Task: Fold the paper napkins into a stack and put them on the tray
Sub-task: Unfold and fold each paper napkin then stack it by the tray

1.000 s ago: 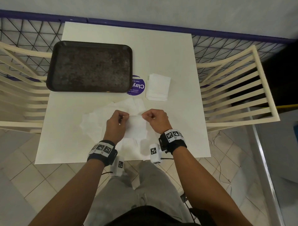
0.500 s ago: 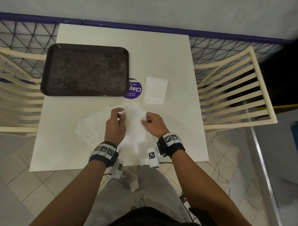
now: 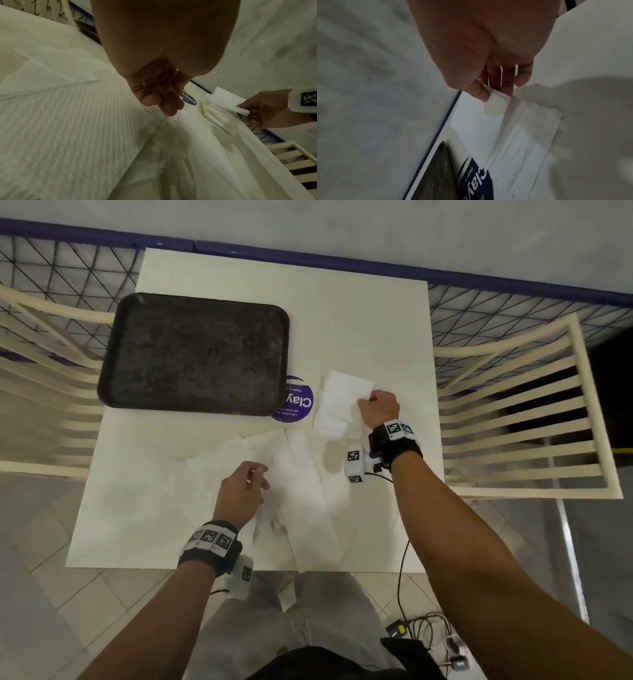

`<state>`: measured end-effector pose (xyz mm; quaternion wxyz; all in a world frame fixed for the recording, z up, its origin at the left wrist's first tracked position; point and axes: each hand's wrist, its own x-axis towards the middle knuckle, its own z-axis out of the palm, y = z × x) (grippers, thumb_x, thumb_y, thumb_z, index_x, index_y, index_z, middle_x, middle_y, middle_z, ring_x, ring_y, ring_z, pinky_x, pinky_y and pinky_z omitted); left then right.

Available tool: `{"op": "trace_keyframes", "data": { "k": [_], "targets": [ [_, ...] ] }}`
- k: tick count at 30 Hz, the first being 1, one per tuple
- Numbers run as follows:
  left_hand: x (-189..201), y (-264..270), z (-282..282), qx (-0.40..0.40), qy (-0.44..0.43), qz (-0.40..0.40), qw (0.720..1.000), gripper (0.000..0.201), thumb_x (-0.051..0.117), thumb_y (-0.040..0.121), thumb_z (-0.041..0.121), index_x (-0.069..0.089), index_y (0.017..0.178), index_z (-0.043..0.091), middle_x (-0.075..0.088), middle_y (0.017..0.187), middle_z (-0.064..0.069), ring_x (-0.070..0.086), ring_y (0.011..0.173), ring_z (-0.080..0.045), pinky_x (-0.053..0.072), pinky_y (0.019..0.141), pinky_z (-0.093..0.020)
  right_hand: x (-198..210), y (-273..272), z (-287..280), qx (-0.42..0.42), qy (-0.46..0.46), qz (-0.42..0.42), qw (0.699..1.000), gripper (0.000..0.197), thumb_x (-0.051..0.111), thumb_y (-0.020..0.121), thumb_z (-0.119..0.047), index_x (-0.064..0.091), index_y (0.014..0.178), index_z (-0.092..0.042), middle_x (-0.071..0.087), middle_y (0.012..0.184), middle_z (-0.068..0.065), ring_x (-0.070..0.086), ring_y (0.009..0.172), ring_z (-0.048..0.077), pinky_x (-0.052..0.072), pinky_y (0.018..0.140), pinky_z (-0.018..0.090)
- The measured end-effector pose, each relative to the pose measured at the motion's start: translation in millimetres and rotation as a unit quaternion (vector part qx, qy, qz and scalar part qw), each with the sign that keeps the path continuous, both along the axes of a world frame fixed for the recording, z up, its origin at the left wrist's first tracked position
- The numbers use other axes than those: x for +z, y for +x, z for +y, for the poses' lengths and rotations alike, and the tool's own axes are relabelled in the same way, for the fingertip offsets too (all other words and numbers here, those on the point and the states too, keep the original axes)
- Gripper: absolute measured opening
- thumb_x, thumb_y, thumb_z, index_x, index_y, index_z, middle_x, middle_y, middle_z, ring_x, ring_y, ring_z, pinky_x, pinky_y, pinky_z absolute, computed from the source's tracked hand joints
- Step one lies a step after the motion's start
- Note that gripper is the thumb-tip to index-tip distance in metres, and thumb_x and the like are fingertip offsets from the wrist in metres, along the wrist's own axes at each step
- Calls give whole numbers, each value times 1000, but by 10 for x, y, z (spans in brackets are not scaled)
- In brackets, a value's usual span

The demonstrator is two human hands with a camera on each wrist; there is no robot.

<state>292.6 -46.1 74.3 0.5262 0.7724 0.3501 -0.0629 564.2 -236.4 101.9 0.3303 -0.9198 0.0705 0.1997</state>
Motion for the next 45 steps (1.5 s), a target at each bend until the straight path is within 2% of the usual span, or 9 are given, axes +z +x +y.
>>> {"op": "trace_keyframes", "data": {
  "k": [4, 7, 10, 17, 29, 33, 37, 41, 45],
  "targets": [
    [-28, 26, 8, 9, 1, 14, 1000, 20, 47, 109, 26, 66, 115, 21, 74, 88, 4, 72, 72, -21, 51, 64, -22, -83, 92, 19, -9, -17, 3, 1000, 18, 62, 88, -10, 57, 71, -11, 53, 67, 6, 51, 65, 26, 34, 59, 24],
    [-62, 38, 5, -5, 22, 19, 1000, 17, 52, 108, 26, 66, 114, 22, 74, 90, 6, 71, 81, -19, 55, 72, -28, -142, 60, 9, -30, -5, -2, 1000, 28, 72, 87, -20, 67, 112, -10, 67, 111, 9, 63, 104, 27, 42, 78, 21],
    [-113, 44, 0, -31, 66, 14, 997, 11, 62, 103, 28, 69, 108, 23, 71, 95, 9, 67, 88, -13, 58, 85, -37, -184, -62, -17, -80, 27, -40, 996, 46, 78, 80, -26, 59, 122, -18, 57, 123, 10, 60, 113, 30, 50, 97, 39],
    [-176, 83, -42, -116, 103, 30, 987, 17, 78, 88, 39, 73, 102, 31, 64, 94, 13, 61, 99, -19, 56, 88, -40, -195, -785, -51, -27, 116, -108, 987, 20, 65, 84, -6, 66, 101, -18, 64, 90, 5, 62, 86, 21, 51, 83, 32],
    [-83, 33, -150, -131, 161, 22, 978, 7, 64, 100, 20, 69, 101, 14, 63, 93, -3, 59, 95, -27, 53, 83, -43, -450, -1823, -134, 44, 112, -57, 991, 23, 61, 87, -4, 67, 86, -26, 67, 84, -10, 57, 73, -1, 41, 76, 13],
    [-1, -1, -143, -111, 105, -22, 988, 7, 61, 101, 10, 61, 101, 17, 64, 98, -4, 59, 88, -20, 50, 77, -29, -505, -1916, -122, 62, 127, -24, 990, 20, 64, 87, -14, 68, 104, -24, 70, 102, -6, 63, 91, 14, 49, 85, 27],
    [140, -8, -132, -142, 81, -100, 981, 15, 57, 102, 4, 63, 109, 16, 66, 103, 2, 60, 92, -13, 46, 81, -19, -444, -1897, -72, 97, 85, 38, 991, 54, 73, 82, -45, 55, 132, -34, 60, 113, -13, 53, 112, 18, 41, 98, 37],
    [269, 47, -85, -160, 117, -135, 971, 19, 55, 104, 6, 61, 117, 18, 66, 114, 3, 61, 100, -14, 49, 89, -21, -379, -1828, -19, 145, 69, 92, 983, 32, 68, 77, -58, 62, 92, -30, 67, 93, -10, 64, 95, 20, 47, 98, 49],
    [396, 76, -87, -70, 98, -157, 980, 22, 57, 105, 11, 58, 126, 16, 66, 115, -2, 62, 100, -18, 54, 93, -30, -278, -1804, -12, 113, 103, 76, 985, 35, 75, 86, -35, 46, 67, -27, 57, 73, -6, 55, 76, 22, 50, 85, 42]
  ]
}}
